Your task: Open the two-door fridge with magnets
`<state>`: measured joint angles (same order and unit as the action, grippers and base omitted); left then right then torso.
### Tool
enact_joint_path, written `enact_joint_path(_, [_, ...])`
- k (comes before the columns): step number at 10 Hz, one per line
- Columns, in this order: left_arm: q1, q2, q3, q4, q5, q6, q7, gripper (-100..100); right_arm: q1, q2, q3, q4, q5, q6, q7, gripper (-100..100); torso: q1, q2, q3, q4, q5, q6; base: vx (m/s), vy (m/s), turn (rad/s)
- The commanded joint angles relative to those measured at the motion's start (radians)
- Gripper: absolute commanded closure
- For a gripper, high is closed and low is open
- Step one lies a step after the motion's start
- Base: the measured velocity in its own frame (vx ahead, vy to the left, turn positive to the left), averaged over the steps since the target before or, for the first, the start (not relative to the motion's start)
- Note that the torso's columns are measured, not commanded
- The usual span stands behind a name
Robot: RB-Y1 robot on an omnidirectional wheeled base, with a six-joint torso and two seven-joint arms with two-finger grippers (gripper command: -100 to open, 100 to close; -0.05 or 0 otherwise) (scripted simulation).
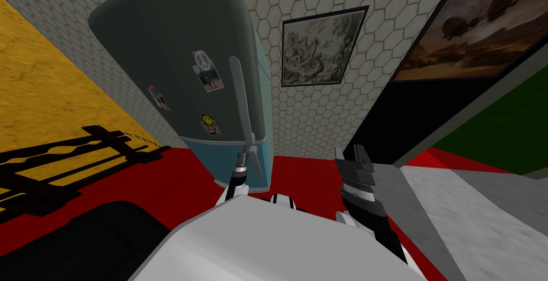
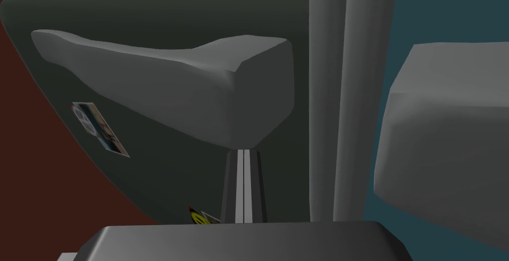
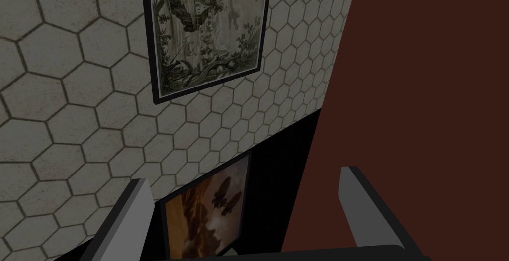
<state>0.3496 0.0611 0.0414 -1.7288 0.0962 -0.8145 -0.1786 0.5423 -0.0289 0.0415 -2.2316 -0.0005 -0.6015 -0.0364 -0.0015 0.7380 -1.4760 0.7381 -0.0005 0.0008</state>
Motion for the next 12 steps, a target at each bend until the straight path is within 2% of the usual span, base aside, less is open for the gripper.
enact_joint_path(1, [-0.003, 0.016, 0.046, 0.013, -0.025, -0.005, 0.069, 100, 0.000, 0.000, 0.000, 0.000, 0.000, 0.000, 0.000, 0, 0.004, 0.000, 0.000, 0.000, 0.001, -0.001, -0.002, -0.062, 0.030])
enact_joint_path(2, [-0.003, 0.016, 0.046, 0.013, -0.025, -0.005, 0.088, 100, 0.000, 0.000, 0.000, 0.000, 0.000, 0.000, 0.000, 0, 0.003, 0.000, 0.000, 0.000, 0.001, -0.001, -0.001, -0.061, 0.027])
enact_joint_path(3, [-0.006, 0.029, 0.086, 0.025, -0.047, -0.008, 0.122, 100, 0.000, 0.000, 0.000, 0.000, 0.000, 0.000, 0.000, 0, 0.002, 0.000, 0.000, 0.000, 0.001, -0.001, -0.001, -0.075, 0.035])
enact_joint_path(4, [-0.006, 0.029, 0.086, 0.025, -0.047, -0.008, 0.147, 100, 0.000, 0.000, 0.000, 0.000, 0.000, 0.000, 0.000, 0, 0.001, 0.000, 0.000, 0.000, 0.000, -0.001, -0.001, -0.075, 0.021])
enact_joint_path(5, [-0.008, 0.025, 0.079, 0.022, -0.045, -0.004, 0.125, 100, 0.000, 0.000, 0.000, 0.000, 0.000, 0.000, 0.000, 0, 0.001, 0.000, 0.000, 0.000, 0.000, -0.001, 0.000, -0.030, 0.004])
enact_joint_path(6, [-0.011, 0.048, 0.078, 0.001, -0.041, 0.024, 0.138, -100, 0.000, 0.000, 0.000, 0.000, 0.000, 0.000, 0.000, 0, 0.003, 0.000, 0.000, 0.000, 0.001, -0.001, -0.013, -0.038, -0.019])
enact_joint_path(8, [-0.015, 0.052, 0.075, -0.016, -0.036, 0.053, 0.146, -100, 0.000, 0.000, 0.000, 0.000, 0.000, 0.000, 0.000, 0, 0.002, 0.001, 0.000, 0.000, 0.001, -0.001, -0.014, -0.040, -0.013])
enact_joint_path(9, [-0.019, 0.041, 0.073, -0.021, -0.033, 0.070, 0.149, -100, 0.000, 0.000, 0.000, 0.000, 0.000, 0.000, 0.000, 0, 0.001, 0.000, 0.000, 0.000, 0.000, -0.001, -0.011, -0.040, -0.010])
enact_joint_path(10, [-0.016, 0.044, 0.074, -0.017, -0.035, 0.058, 0.146, -100, 0.000, 0.000, 0.000, 0.000, 0.000, 0.000, 0.000, 0, 0.001, 0.000, 0.000, 0.000, 0.000, -0.001, -0.005, -0.018, -0.001])
enact_joint_path(11, [-0.020, 0.050, 0.079, -0.050, -0.031, 0.097, 0.150, -100, 0.000, 0.000, 0.000, 0.000, 0.000, 0.000, 0.000, 0, 0.003, 0.000, 0.000, 0.000, 0.001, -0.001, 0.021, -0.012, 0.005])
enact_joint_path(12, [-0.021, 0.052, 0.081, -0.058, -0.030, 0.106, 0.151, -100, 0.000, 0.000, 0.000, 0.000, 0.000, 0.000, 0.000, 0, 0.003, -0.002, -0.001, 0.000, 0.001, -0.001, 0.041, -0.010, 0.003])
